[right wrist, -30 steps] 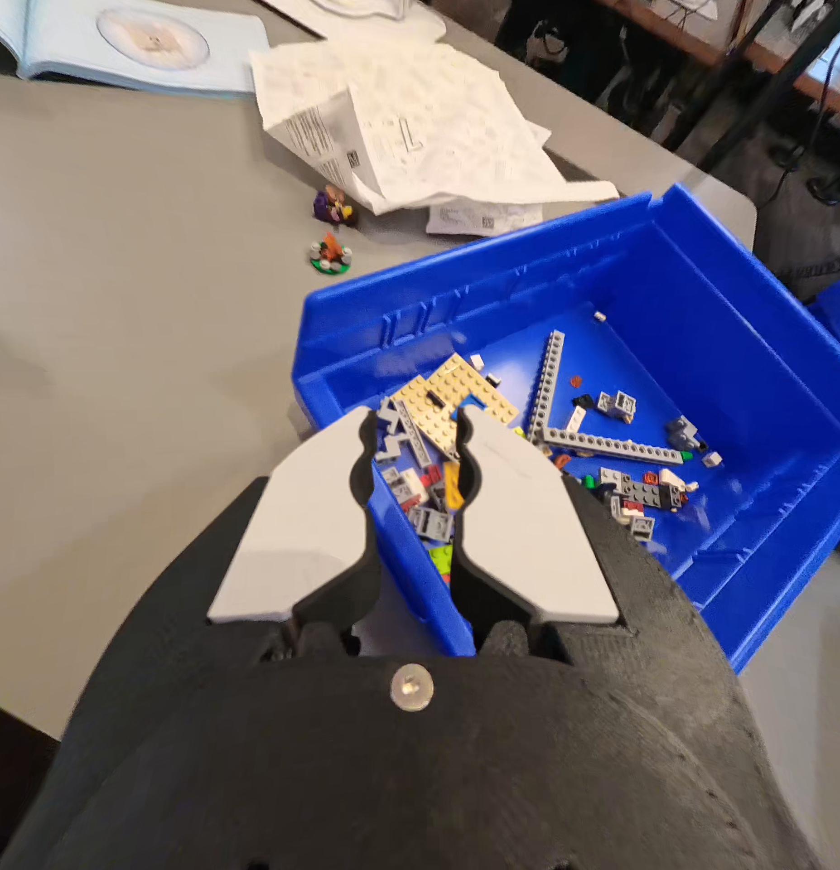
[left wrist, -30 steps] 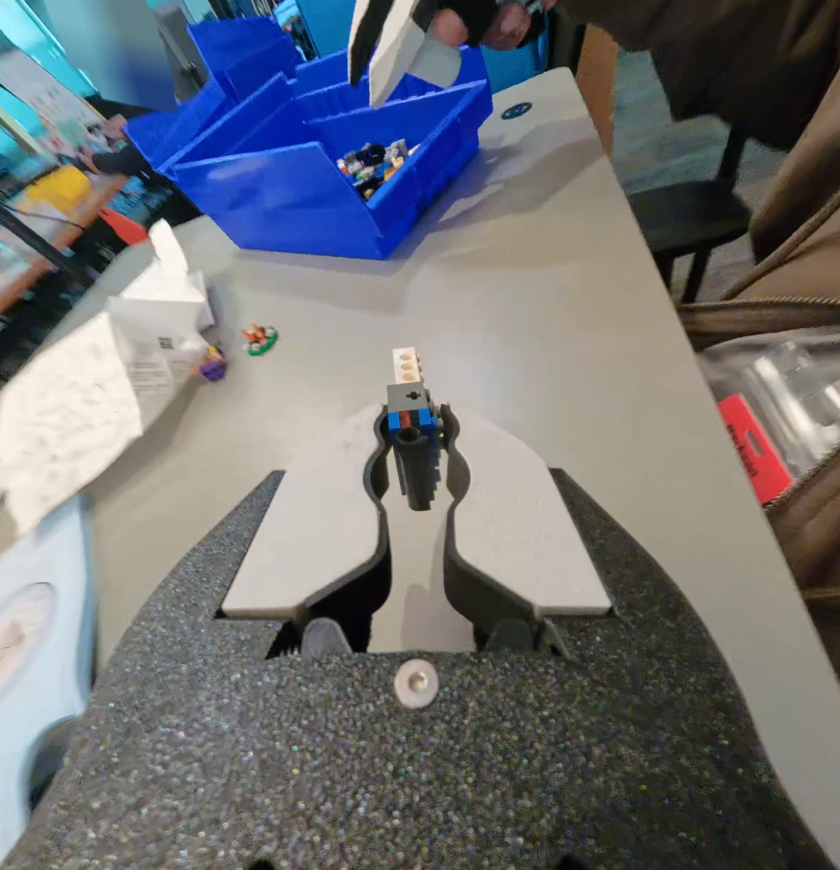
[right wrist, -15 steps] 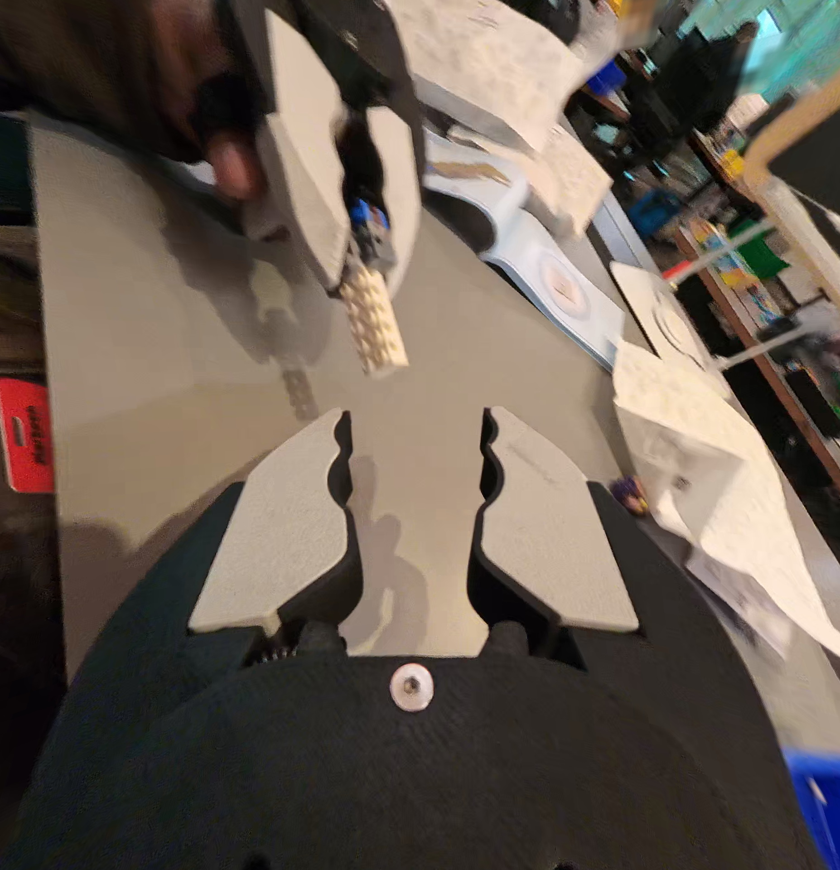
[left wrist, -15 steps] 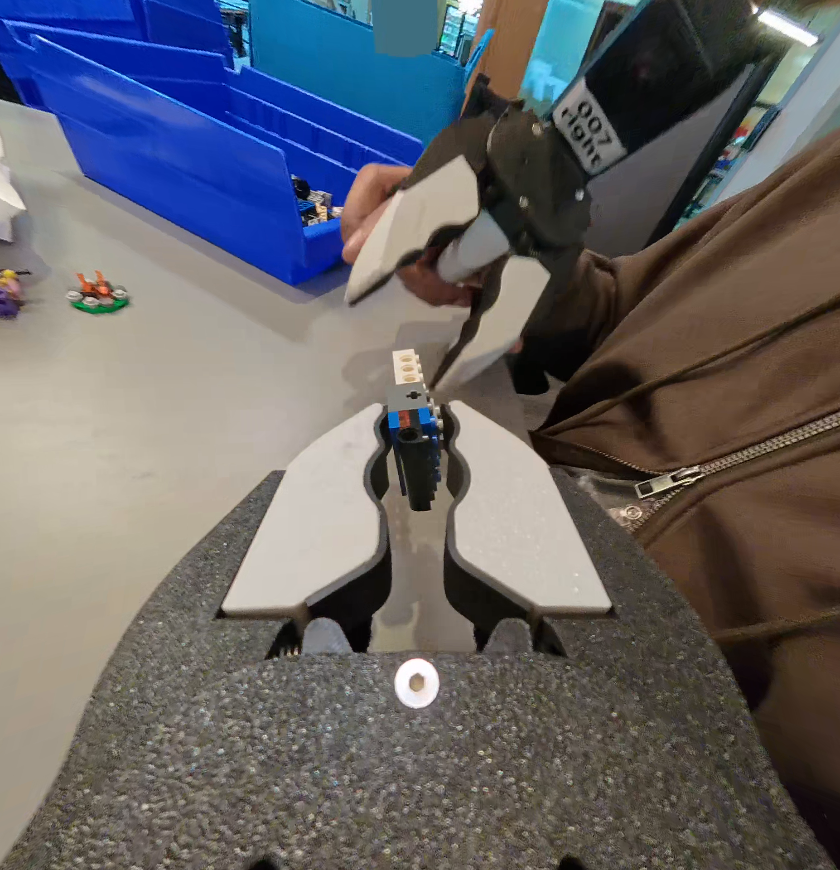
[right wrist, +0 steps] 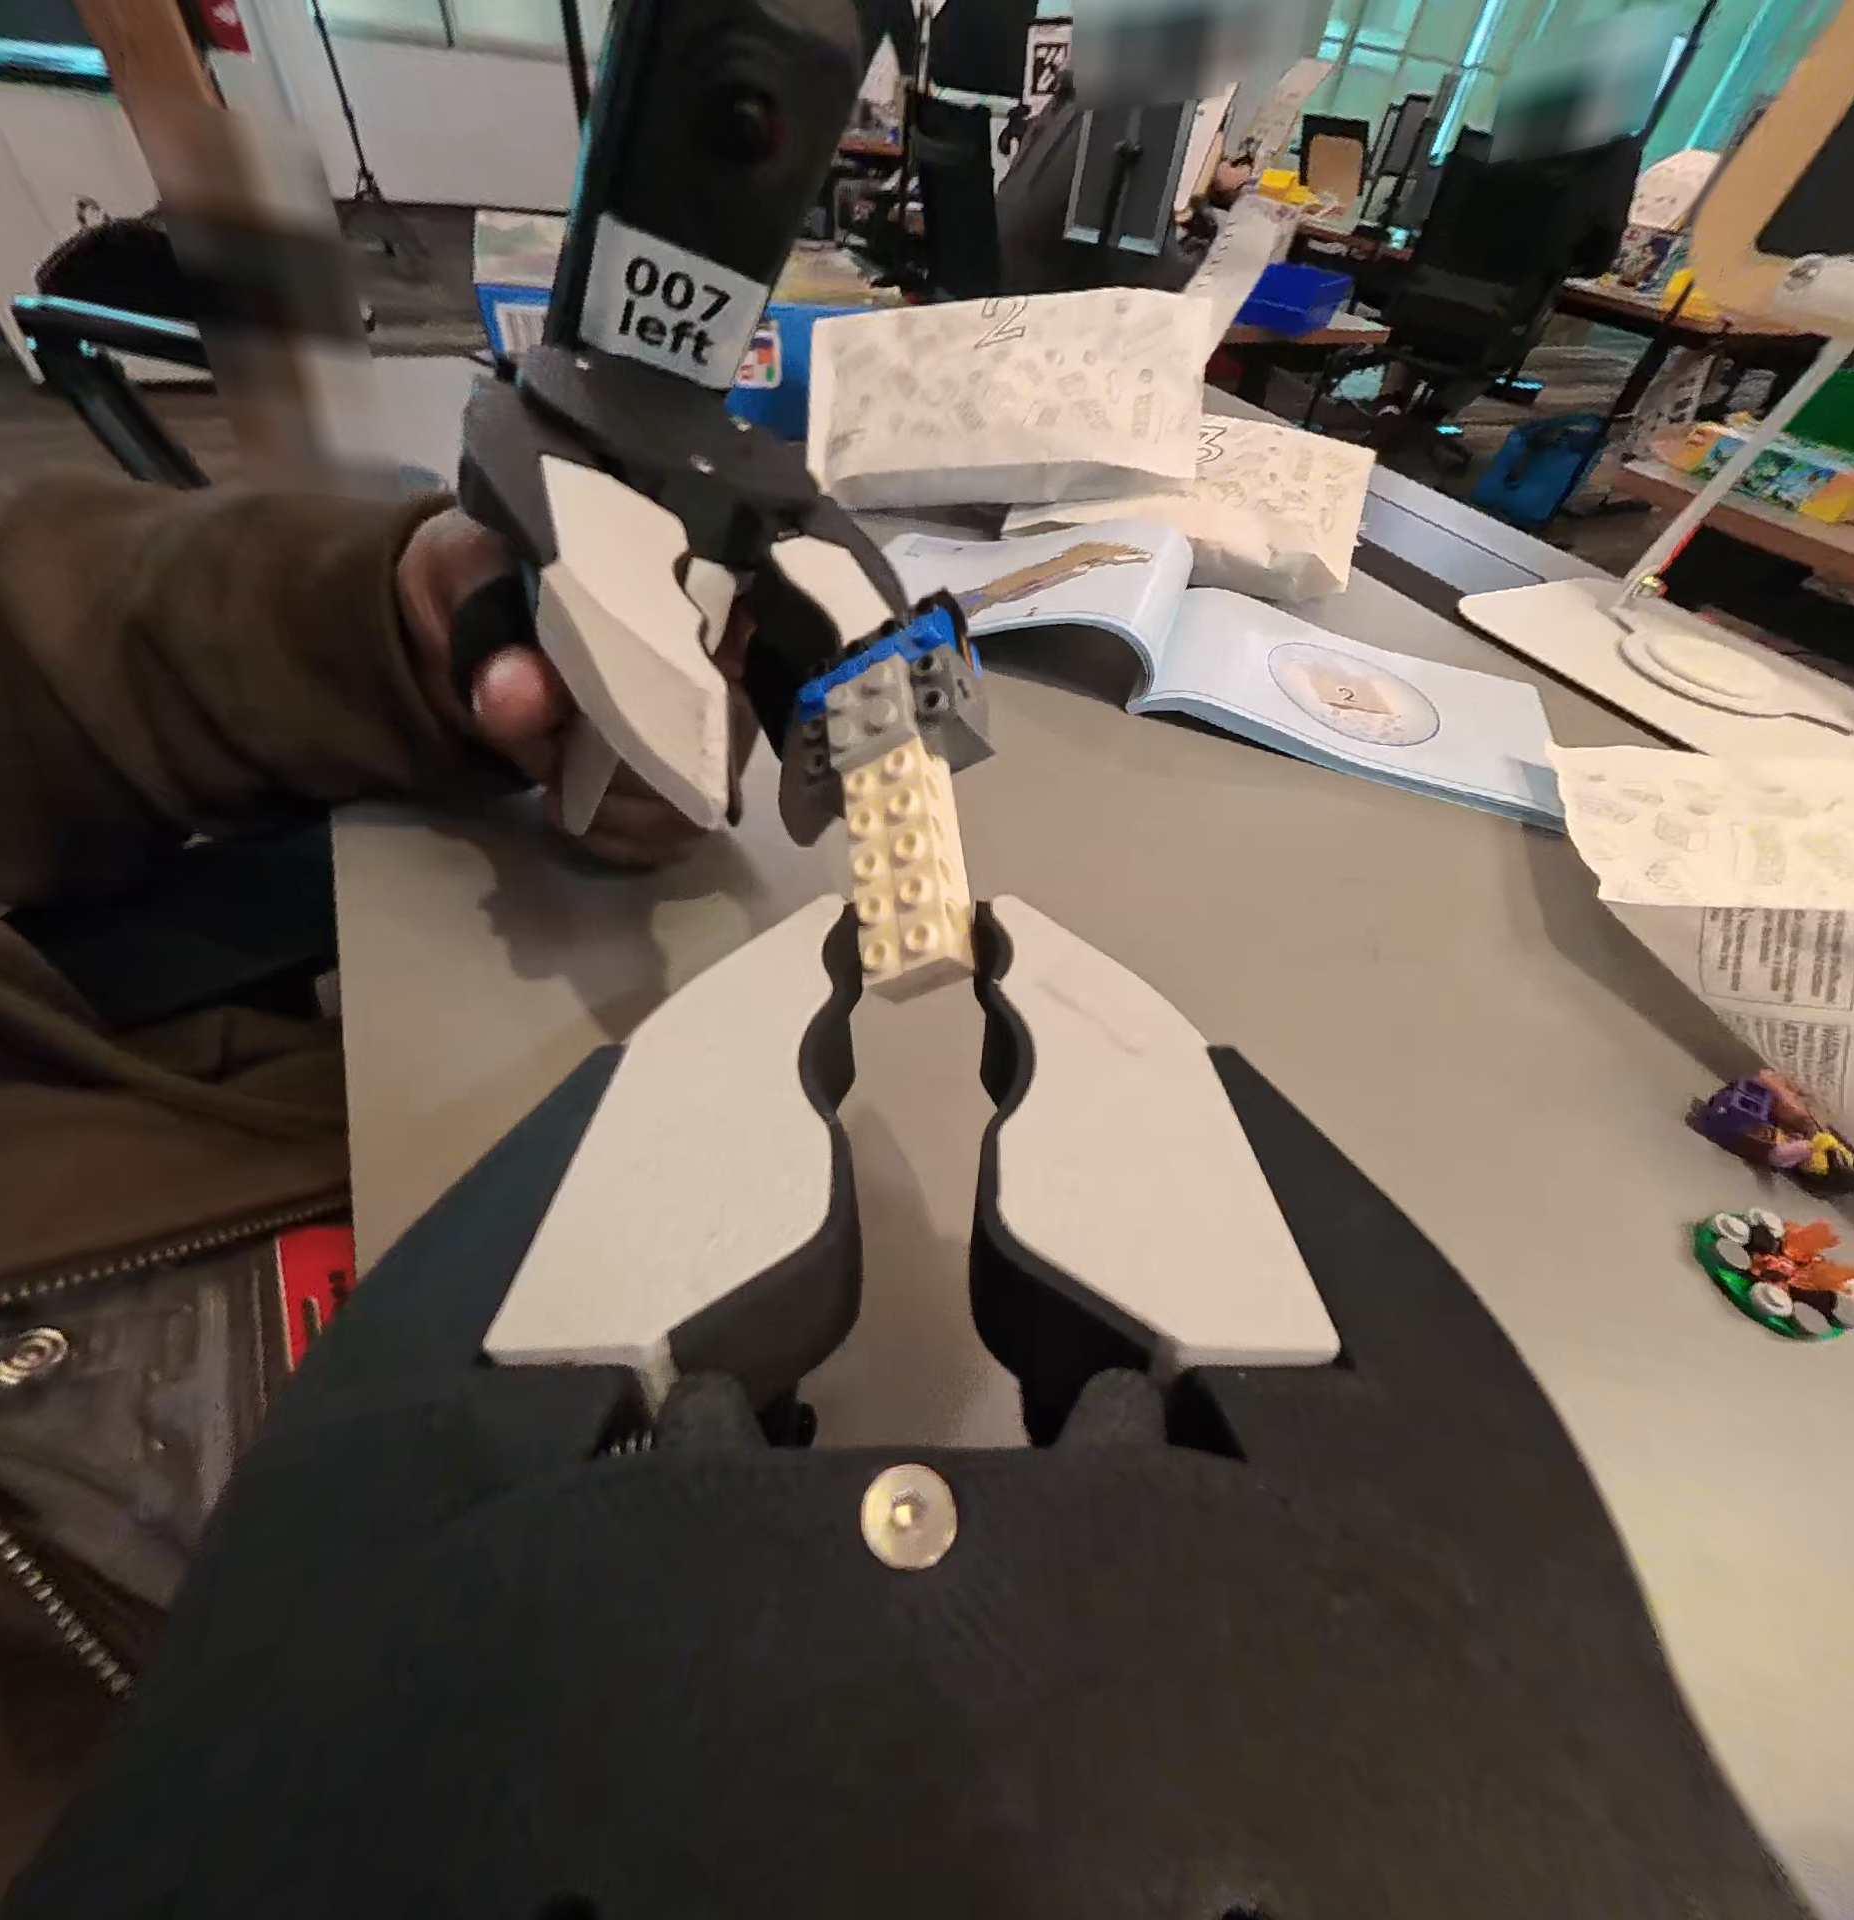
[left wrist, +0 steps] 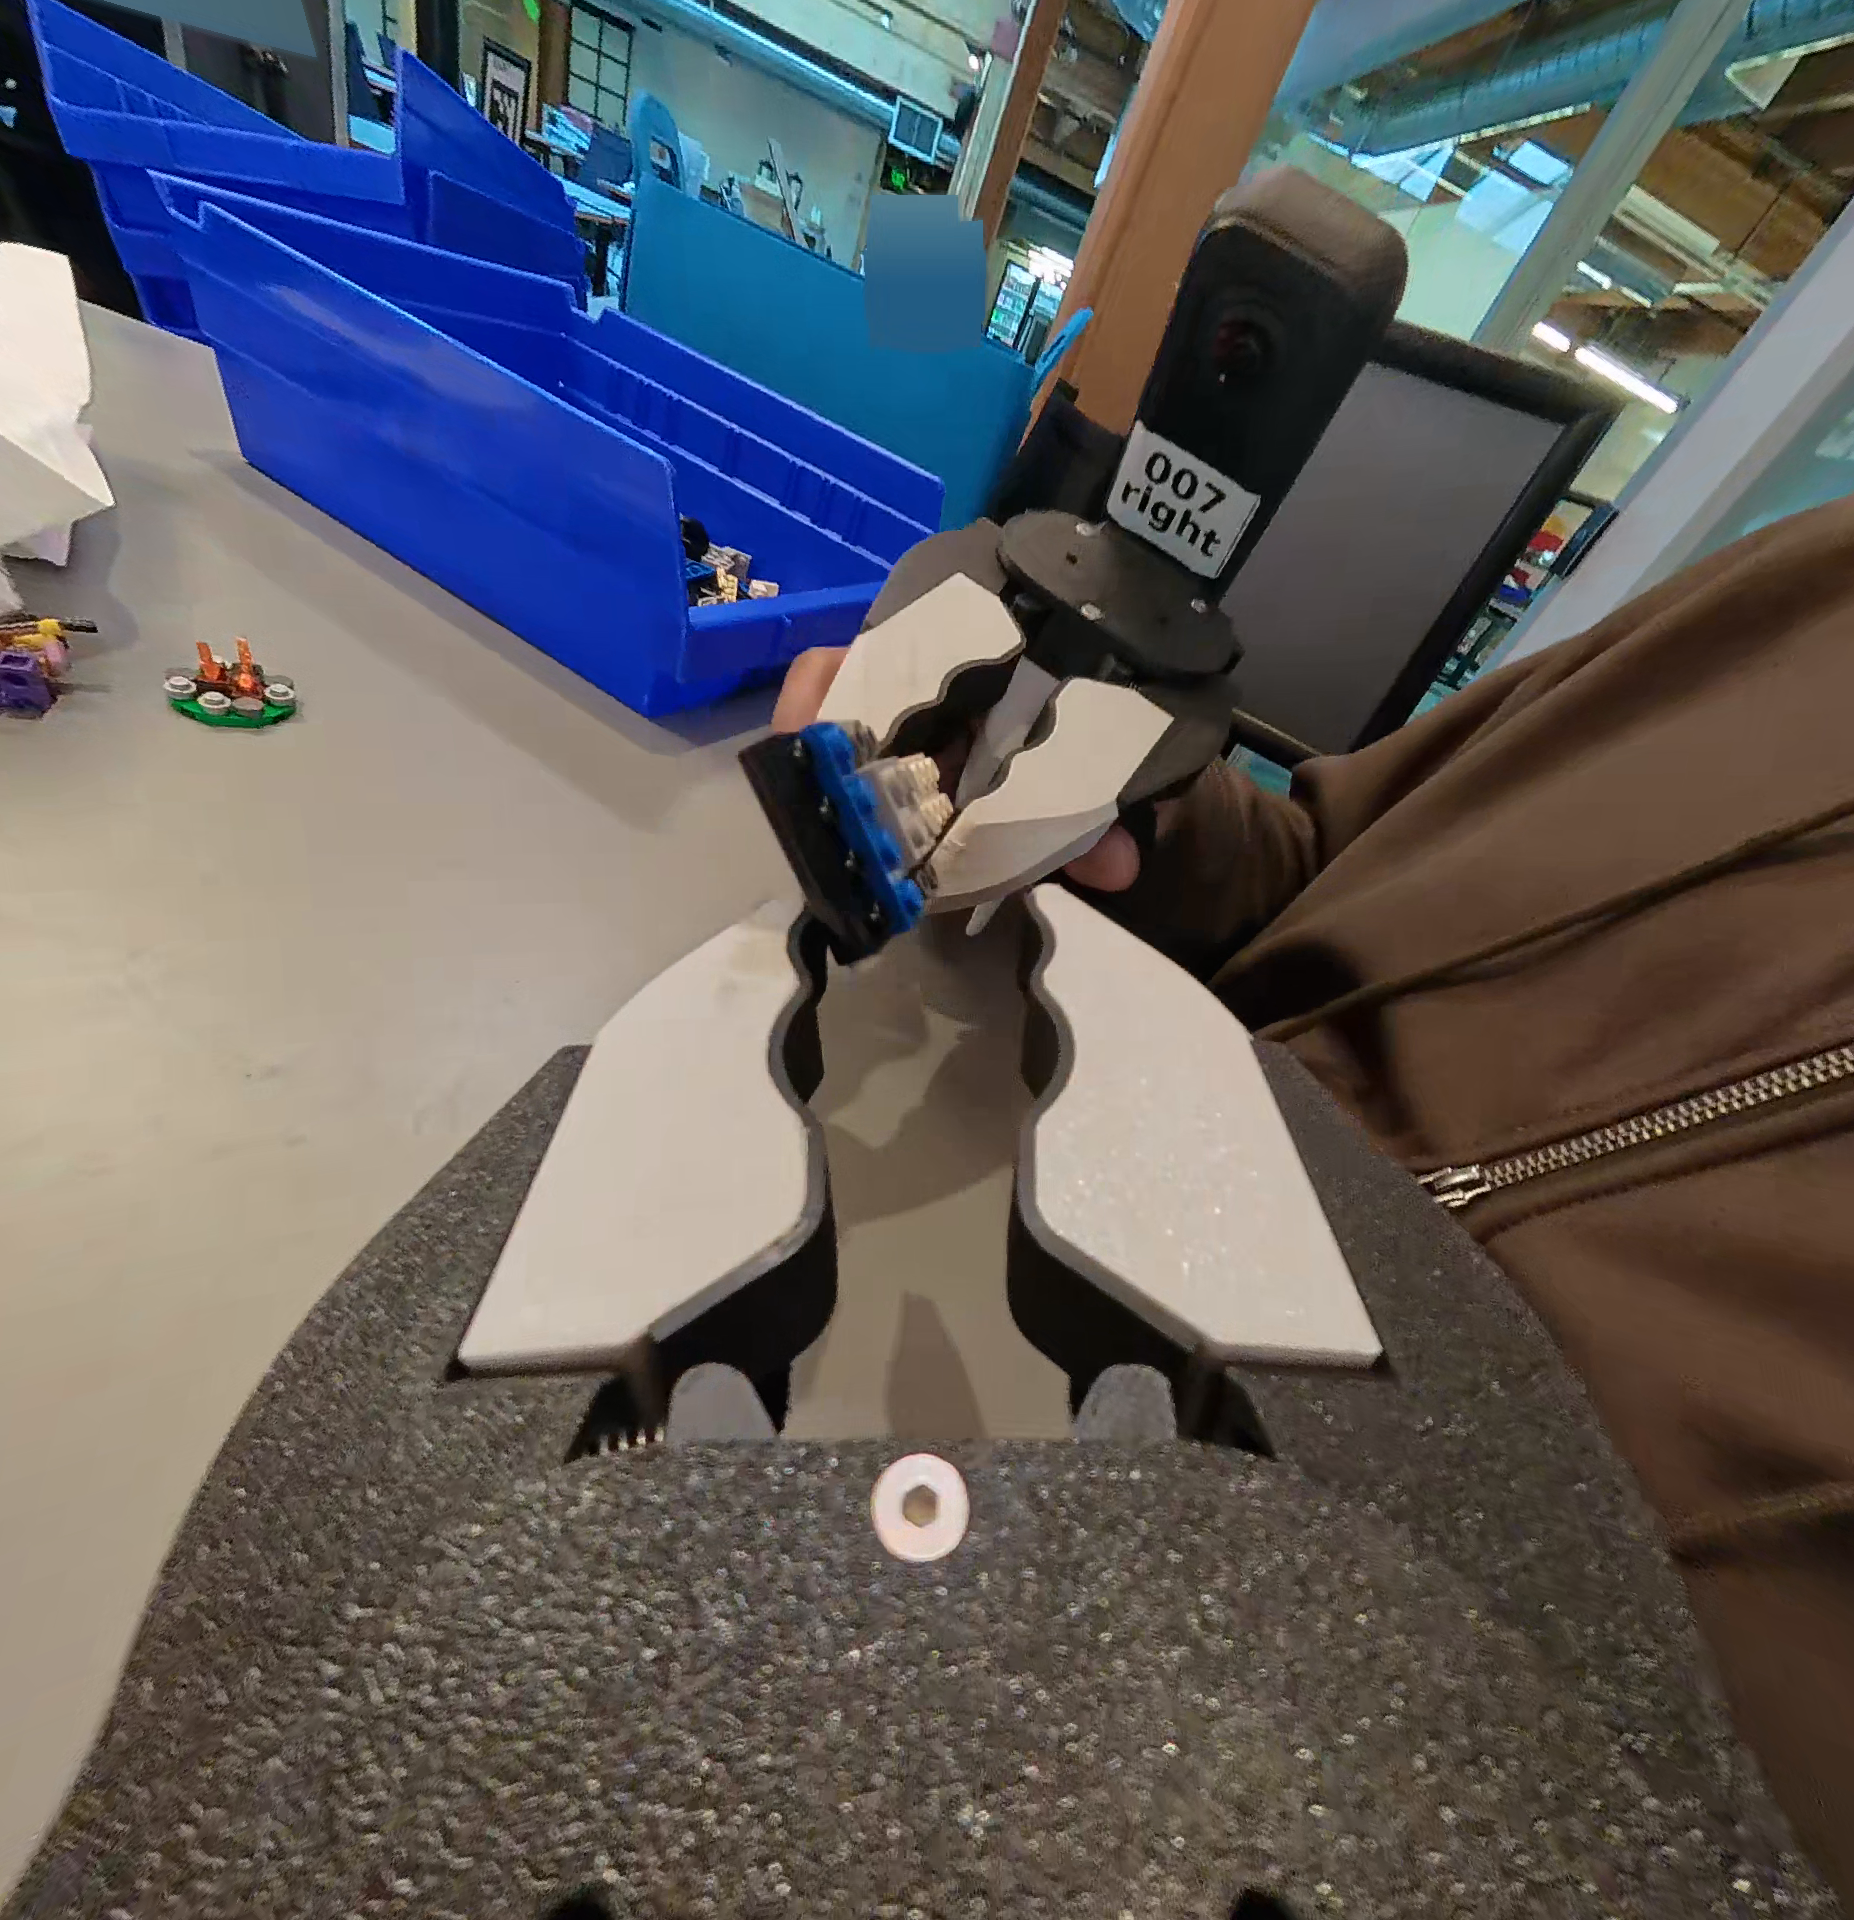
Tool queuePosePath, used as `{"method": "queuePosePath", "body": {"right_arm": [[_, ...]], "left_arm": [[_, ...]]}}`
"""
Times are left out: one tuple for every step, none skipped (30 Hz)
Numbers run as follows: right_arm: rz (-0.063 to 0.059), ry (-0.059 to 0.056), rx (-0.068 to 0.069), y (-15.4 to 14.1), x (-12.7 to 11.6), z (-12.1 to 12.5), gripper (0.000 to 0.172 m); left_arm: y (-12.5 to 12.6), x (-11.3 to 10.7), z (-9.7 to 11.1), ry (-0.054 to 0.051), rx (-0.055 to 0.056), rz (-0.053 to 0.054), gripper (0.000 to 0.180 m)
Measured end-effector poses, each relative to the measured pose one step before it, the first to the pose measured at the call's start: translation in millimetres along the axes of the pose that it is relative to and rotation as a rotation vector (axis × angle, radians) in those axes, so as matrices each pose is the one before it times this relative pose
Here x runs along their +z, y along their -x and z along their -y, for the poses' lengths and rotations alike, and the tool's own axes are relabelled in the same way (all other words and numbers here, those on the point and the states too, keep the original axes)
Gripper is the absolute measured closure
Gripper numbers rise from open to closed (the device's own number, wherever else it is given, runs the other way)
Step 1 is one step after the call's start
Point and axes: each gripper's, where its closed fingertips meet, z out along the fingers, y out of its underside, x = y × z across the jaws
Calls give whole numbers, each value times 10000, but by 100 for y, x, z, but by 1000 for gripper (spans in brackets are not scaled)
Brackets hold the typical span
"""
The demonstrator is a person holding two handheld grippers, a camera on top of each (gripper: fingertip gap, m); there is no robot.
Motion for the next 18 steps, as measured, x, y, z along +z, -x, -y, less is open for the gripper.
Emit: {"method": "queuePosePath", "body": {"right_arm": [[-125,-72,79,-181,0,41,151],[-98,-39,63,-119,10,43,151],[-50,-36,51,-17,18,46,151],[-42,-36,38,3,20,58,151],[-53,-39,8,5,41,60,151],[-61,-48,-44,4,31,52,151],[-40,-34,-98,58,52,47,151],[-41,-27,-132,74,46,34,151],[-22,-28,-148,126,52,44,151],[-7,-31,-146,138,41,59,151],[-43,-45,-141,79,14,90,151],[-103,-71,-151,-28,-13,116,151],[-120,-77,-195,-49,-38,140,151],[-124,-80,-260,-39,-47,151,151],[-126,-55,-326,5,-49,114,151],[-153,-28,-365,10,-28,80,151],[-168,-31,-384,4,-36,79,151],[-157,-53,-372,26,-68,108,151]], "left_arm": [[69,48,105,-93,-104,49,146],[88,19,154,-116,-97,56,146],[54,-9,158,-126,-96,23,146],[40,-6,172,-112,-90,17,146],[70,-15,173,-117,-68,39,146],[79,-29,192,-127,-56,48,146],[66,-52,184,-122,-54,42,146],[97,-58,164,-103,-50,58,146],[98,-76,145,-87,-18,59,148],[42,-122,137,-80,18,33,150],[23,-141,147,-91,32,21,153],[-5,-140,154,-102,42,9,157],[-77,-119,132,-79,63,-28,158],[-123,-57,58,-26,92,-48,158],[-115,-32,8,13,148,-9,159],[-107,-21,-5,21,213,17,159],[-133,-28,2,31,263,8,159],[-201,-26,18,22,316,-13,159]]}}
